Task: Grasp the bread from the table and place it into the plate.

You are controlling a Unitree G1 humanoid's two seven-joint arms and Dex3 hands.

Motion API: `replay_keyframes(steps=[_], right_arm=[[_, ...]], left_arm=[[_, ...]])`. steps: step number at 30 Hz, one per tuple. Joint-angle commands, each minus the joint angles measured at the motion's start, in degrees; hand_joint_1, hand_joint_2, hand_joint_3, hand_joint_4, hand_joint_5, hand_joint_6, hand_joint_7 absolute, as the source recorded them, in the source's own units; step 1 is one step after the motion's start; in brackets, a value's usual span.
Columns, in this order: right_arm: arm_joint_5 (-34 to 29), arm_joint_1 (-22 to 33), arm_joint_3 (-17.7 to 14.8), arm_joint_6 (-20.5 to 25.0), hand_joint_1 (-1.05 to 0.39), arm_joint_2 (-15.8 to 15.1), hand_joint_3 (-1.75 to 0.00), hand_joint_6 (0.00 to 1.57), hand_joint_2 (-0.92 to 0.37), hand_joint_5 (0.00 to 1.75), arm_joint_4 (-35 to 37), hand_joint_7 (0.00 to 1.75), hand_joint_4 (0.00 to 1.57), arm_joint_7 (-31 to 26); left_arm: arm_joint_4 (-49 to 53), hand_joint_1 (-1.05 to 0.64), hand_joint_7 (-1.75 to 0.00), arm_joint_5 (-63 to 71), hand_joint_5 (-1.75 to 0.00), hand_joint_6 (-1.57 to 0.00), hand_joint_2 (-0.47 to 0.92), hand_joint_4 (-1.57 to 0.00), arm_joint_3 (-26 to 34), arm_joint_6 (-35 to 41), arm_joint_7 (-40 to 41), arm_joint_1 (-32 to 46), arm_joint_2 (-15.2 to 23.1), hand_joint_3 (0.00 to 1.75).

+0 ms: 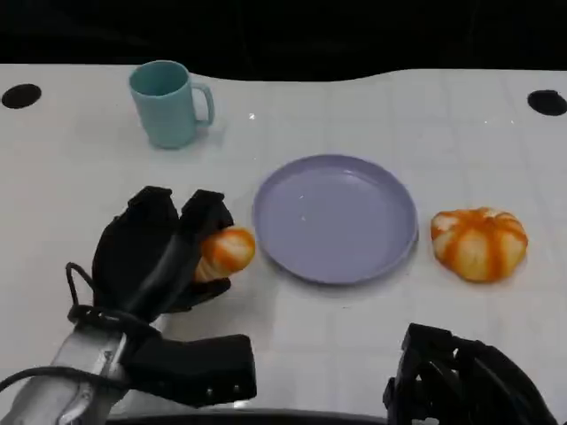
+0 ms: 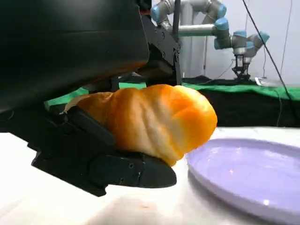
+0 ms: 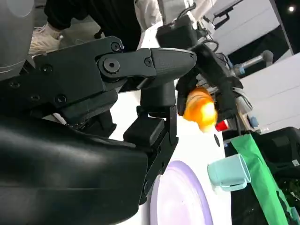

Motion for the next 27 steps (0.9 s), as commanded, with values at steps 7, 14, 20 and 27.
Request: replay_keyframes(steps=[7,14,20,27], right_arm=[[-0.5,0.5,0.2,-1.1,-0.69,-0.5,-0.28,0.77,-0.92,1.59,-0.2,1.37,0.84,0.2],[-0.4,0.6,0.4,-1.2,-0.68,-0.3,-0.28,0.76,-0.92,1.59,-0.3,1.36,0.84,0.3],[0.0,1.1,0.8,-1.3,-0.69,-0.3,-0.28,0.77,-0.92,1.58,-0.3,1.35,0.84,0.5],[-0.1,1.1,0.7,-2.0,-0.67,0.0,-0.29,0.78,-0.92,1.56,0.2,1.33,0.85,0.3]], left_arm=[[-2.7,-0.24,-1.75,-1.0,-1.75,-0.59,0.62,-0.84,1.8,0.9,-4.5,-6.2,-2.1,0.62],[0.9,-0.2,-1.74,-0.2,-1.75,-0.65,0.41,-0.9,0.1,-0.9,-3.1,-11.1,-4.8,0.92],[5.5,-0.23,-1.72,-1.0,-1.75,-0.66,0.43,-0.92,-1.1,-1.9,-5.2,-15.1,-7.2,1.0],[17.7,-0.24,-1.74,-4.2,-1.75,-0.65,0.5,-0.87,-2.2,-6.0,-6.3,-22.5,-11.2,0.89]])
